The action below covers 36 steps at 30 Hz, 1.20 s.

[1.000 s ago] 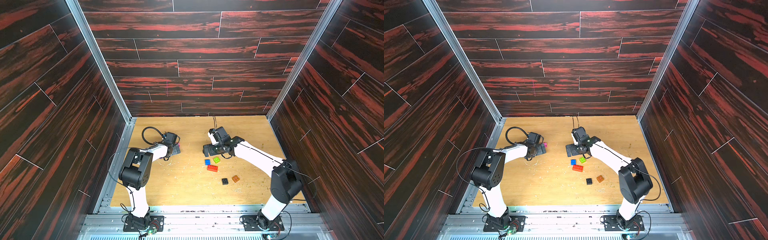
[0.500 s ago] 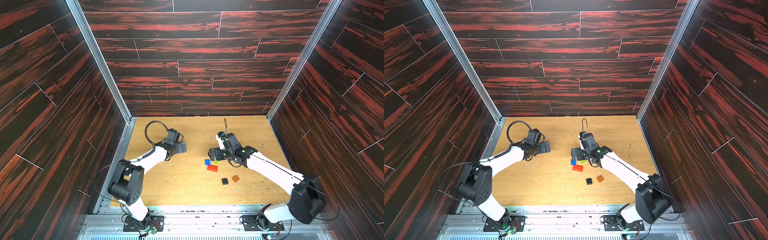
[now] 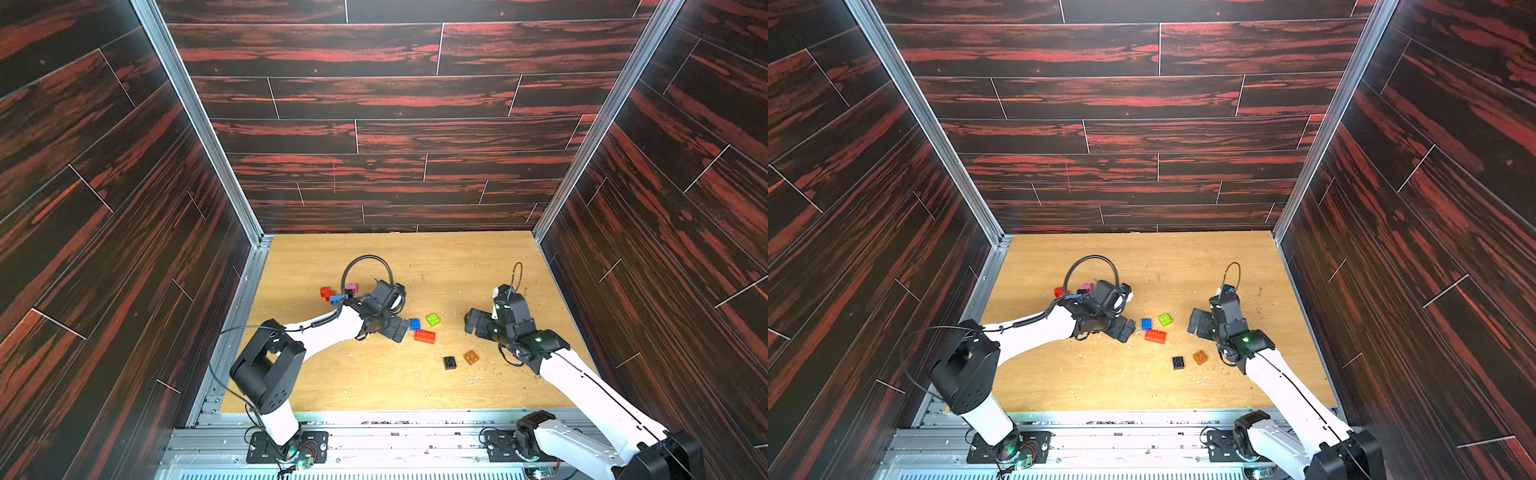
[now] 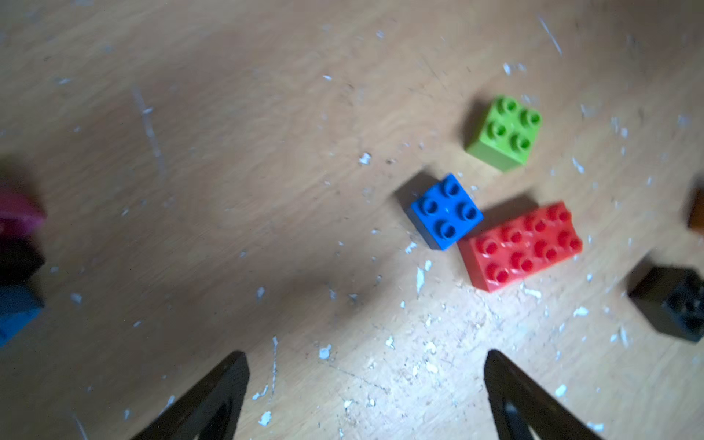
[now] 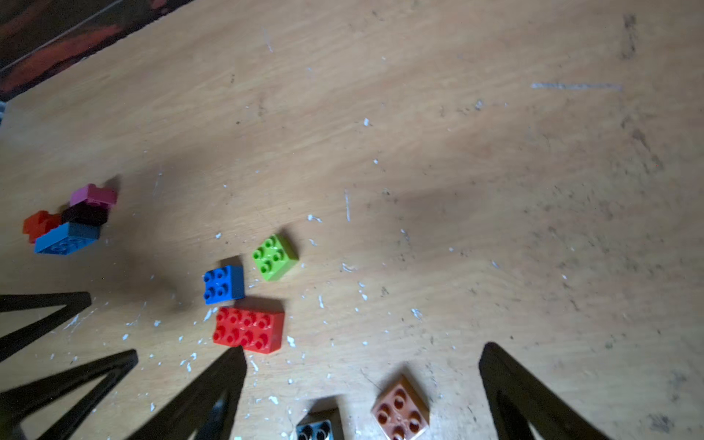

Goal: Assemble the letter v with lego
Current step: Pick up the lego brick from the center of the board.

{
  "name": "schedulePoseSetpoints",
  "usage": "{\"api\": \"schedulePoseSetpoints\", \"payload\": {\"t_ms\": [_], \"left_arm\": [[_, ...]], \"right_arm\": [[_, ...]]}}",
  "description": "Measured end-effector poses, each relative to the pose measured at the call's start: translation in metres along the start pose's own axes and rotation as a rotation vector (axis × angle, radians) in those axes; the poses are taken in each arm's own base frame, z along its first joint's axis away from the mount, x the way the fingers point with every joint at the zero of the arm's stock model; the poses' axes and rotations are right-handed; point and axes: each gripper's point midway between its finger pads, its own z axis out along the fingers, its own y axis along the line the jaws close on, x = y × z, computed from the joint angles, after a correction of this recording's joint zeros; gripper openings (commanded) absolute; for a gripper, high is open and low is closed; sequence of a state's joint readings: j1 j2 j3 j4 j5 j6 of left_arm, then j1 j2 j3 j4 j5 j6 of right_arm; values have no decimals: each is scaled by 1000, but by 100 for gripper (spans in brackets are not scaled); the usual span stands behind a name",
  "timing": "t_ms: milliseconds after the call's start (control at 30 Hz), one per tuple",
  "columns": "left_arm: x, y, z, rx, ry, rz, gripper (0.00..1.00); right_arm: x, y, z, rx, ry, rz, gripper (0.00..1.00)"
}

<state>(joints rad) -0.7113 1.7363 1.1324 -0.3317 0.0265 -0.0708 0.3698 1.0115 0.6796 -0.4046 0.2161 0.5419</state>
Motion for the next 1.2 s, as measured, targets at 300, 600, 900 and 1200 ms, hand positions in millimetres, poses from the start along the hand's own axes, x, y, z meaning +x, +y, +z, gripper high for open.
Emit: {"api": "schedulePoseSetpoints", "payload": {"t_ms": [300, 600, 900, 1200], "left_arm": [[-11, -57, 10, 103, 25, 315, 93], [-15, -84, 26, 155, 77, 483, 91], [-10, -88, 47, 174, 154, 569, 89], [-6, -90, 63, 194, 203, 603, 87]], "right_arm": [[15, -8, 6, -55, 77, 38, 98], [29, -15, 6, -76, 110, 62, 98], [25, -22, 2, -84, 90, 99, 98], [25, -22, 2, -95, 94, 110, 99]]}}
